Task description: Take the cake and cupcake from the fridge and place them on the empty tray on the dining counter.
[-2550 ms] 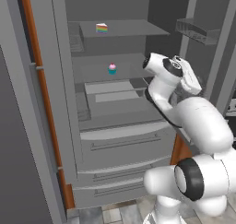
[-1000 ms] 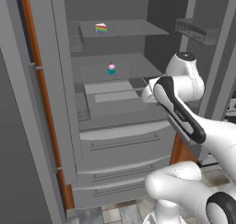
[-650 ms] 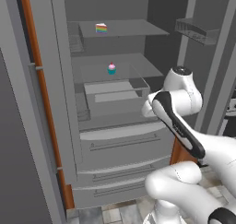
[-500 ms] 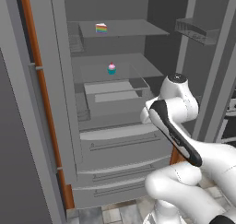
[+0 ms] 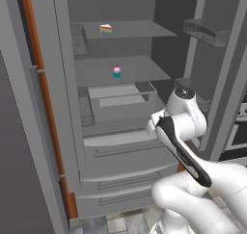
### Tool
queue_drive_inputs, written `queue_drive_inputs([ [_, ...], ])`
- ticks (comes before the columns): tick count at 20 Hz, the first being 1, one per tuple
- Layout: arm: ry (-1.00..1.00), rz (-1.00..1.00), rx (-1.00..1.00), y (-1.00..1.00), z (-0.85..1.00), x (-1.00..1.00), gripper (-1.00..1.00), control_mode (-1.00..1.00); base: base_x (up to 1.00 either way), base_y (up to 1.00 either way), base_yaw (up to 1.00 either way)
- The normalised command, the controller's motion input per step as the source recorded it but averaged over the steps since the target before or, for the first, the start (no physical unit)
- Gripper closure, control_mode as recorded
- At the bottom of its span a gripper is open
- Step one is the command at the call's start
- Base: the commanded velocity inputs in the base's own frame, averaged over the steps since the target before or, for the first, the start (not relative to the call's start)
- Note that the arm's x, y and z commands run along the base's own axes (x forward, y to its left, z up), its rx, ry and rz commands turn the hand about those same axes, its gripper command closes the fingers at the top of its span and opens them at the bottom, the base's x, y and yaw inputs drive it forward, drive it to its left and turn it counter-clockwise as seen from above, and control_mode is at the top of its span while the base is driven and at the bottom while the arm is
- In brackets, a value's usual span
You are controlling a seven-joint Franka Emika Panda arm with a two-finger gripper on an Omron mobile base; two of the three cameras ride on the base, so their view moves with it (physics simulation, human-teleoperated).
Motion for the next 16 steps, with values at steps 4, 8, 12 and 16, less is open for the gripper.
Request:
queue_drive_inputs([
  [4,-0.01,0.0,0.0,0.0,0.0,-0.01,1.0,-1.0,0.0,0.0,0.0],
  [8,-0.01,0.0,0.0,0.0,0.0,0.0,1.0,1.0,0.0,0.0,0.0],
  [12,0.0,0.0,0.0,0.0,0.0,0.0,1.0,1.0,0.09,0.0,0.0],
  [16,0.0,0.0,0.0,0.0,0.0,0.0,1.0,1.0,0.27,0.01,0.0],
])
